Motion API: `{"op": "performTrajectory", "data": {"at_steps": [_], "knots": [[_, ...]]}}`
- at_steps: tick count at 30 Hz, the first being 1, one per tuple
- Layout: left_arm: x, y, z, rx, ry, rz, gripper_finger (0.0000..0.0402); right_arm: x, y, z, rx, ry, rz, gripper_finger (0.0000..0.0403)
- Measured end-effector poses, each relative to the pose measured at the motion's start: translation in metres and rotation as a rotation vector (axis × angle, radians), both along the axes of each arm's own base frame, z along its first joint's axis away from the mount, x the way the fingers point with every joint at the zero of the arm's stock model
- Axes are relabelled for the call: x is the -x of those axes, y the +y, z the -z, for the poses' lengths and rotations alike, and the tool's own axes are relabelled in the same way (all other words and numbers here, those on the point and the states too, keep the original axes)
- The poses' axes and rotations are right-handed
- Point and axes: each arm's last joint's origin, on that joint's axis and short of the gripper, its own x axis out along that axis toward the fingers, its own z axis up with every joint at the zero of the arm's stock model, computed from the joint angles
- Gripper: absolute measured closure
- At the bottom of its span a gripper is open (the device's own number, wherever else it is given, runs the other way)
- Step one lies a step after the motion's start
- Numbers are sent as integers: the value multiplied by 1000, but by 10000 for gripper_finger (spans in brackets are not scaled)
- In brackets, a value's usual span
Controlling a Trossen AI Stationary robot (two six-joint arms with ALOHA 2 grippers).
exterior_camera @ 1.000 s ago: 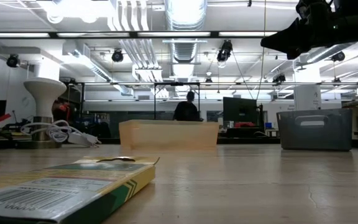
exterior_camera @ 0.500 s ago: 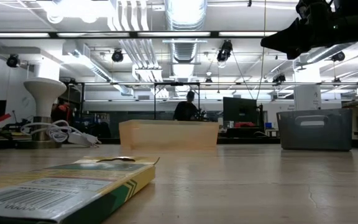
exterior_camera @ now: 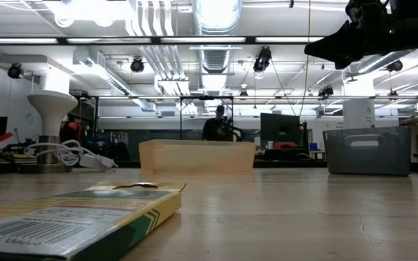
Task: Pick & Place School Supplies
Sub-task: Put the crayon box into the light black bin
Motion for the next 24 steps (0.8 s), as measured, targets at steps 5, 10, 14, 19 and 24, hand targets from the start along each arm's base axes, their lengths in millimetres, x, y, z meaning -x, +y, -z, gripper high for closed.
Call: {"op": "performTrajectory", "data": {"at_steps": [5, 10, 14, 19, 24], "knots": [[2, 4, -7, 13, -1, -13, 373, 0, 0, 0, 0, 0, 0, 335], [4, 8, -13, 30, -19, -33, 332, 0, 0, 0, 0, 0, 0, 335], [5, 10, -17, 40, -40, -43, 300, 0, 0, 0, 0, 0, 0, 335], [5, 11, -17, 30, -61, -37, 275, 0, 0, 0, 0, 0, 0, 335], [3, 9, -14, -16, -86, -12, 267, 0, 0, 0, 0, 0, 0, 335]]}}
